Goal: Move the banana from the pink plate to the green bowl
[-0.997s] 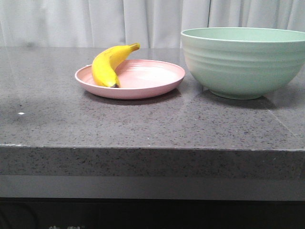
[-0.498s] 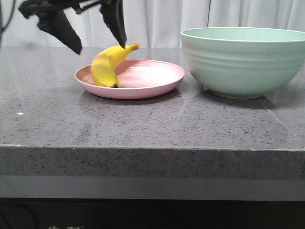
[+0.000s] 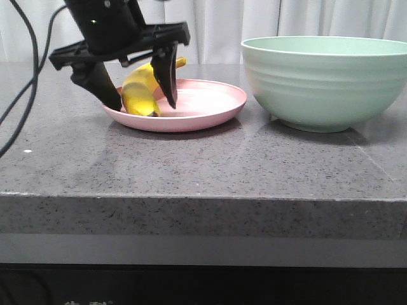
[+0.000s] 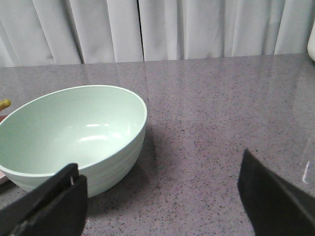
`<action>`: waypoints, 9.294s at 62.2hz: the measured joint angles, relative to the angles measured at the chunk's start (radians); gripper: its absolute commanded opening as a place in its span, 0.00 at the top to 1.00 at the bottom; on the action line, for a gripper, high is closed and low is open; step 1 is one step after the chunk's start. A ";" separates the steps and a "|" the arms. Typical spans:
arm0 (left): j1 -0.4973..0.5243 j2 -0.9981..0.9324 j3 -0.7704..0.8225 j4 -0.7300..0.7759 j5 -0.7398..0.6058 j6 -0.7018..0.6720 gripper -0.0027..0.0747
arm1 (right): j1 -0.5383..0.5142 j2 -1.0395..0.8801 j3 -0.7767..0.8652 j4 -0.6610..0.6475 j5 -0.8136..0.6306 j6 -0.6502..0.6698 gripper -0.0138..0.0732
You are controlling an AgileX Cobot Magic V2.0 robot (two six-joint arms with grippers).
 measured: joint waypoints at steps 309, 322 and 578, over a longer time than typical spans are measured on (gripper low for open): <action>-0.213 -0.493 -0.005 0.195 0.083 0.422 0.13 | 0.182 1.281 -1.404 -0.194 0.962 -0.296 0.82; -0.213 -0.493 -0.005 0.195 0.083 0.422 0.13 | 0.182 1.281 -1.340 -0.194 0.962 -0.172 0.82; 0.458 -1.870 1.548 0.005 -0.661 0.402 0.99 | 0.182 -0.173 0.098 -0.078 0.053 -0.011 0.91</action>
